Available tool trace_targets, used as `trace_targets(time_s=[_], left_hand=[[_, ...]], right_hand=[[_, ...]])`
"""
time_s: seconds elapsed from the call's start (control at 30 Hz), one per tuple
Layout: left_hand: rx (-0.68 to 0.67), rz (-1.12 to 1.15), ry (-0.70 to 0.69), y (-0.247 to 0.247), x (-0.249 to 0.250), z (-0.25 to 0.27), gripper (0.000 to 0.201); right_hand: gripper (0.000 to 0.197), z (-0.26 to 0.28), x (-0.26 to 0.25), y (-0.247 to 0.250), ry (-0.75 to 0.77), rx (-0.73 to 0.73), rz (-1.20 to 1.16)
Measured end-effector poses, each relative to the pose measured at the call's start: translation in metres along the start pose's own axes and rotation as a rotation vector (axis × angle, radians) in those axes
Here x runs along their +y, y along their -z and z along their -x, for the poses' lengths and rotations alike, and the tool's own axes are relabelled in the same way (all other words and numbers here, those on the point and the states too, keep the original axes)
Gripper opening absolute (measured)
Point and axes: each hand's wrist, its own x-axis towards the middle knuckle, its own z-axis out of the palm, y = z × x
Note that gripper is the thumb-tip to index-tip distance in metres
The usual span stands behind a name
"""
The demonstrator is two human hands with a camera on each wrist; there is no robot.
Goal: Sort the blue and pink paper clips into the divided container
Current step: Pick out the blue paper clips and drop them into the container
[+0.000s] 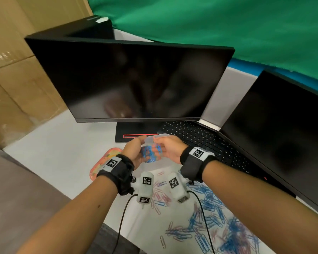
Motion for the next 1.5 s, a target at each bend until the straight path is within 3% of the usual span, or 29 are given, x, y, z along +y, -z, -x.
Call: trace_targets(time_s=[0.07,0.17,0.3,0.37,0.43,0.6,0.67,0.77,0.93,1.2,1.3,1.4,1.5], left_hand=[[0.021,-0.034,-0.011,-0.001,0.001,-0.002,0.020],[0.069,-0.116,-0.030,0.002,0.001,-0.010,0.036],[0.066,-0.414,-0.243,0.003,-0.005,-0.009,0.012],[-0.027,-0.670,-0.449,0.006,-0.017,-0.004,0.019],[-0.160,-0.922,-0.533,0.010,-0.035,0.002,0.023],[-0.400,-1.588,-0.575,0.016,-0.089,0.003,0.013],[-0.445,-1.738,-0.562,0.019,-0.107,0.000,0.017],[-0.459,-1.872,-0.558,0.024,-0.126,-0.006,0.017],[-0.423,-1.863,-0.624,0.024,-0.137,-0.013,0.014],[-0.435,-1.702,-0.698,0.023,-0.139,-0.013,0.010],[-0.426,-1.592,-0.650,0.022,-0.135,-0.013,0.010],[-0.411,-1.449,-0.597,0.020,-0.133,-0.012,0.019],[-0.398,-1.249,-0.517,0.013,-0.132,-0.009,0.037]], right_hand=[[0.021,-0.006,0.002,-0.002,0.031,0.023,0.053],[0.023,-0.004,0.004,-0.001,0.091,0.038,0.097],[0.023,0.013,0.013,0.019,0.181,0.144,0.204],[0.019,0.027,0.028,0.035,0.212,0.139,0.362],[0.018,0.041,0.051,0.051,0.219,0.139,0.579],[0.018,0.079,0.120,0.084,0.173,0.049,0.841],[0.012,0.095,0.140,0.089,0.171,0.009,0.965],[0.018,0.115,0.165,0.091,0.201,-0.090,1.183],[0.034,0.130,0.197,0.081,0.397,-0.182,1.380],[0.021,0.120,0.204,0.068,0.399,-0.014,1.286],[0.014,0.118,0.202,0.072,0.351,0.051,1.142],[0.007,0.120,0.196,0.076,0.283,0.188,0.843],[0.023,0.121,0.190,0.085,0.210,0.306,0.561]])
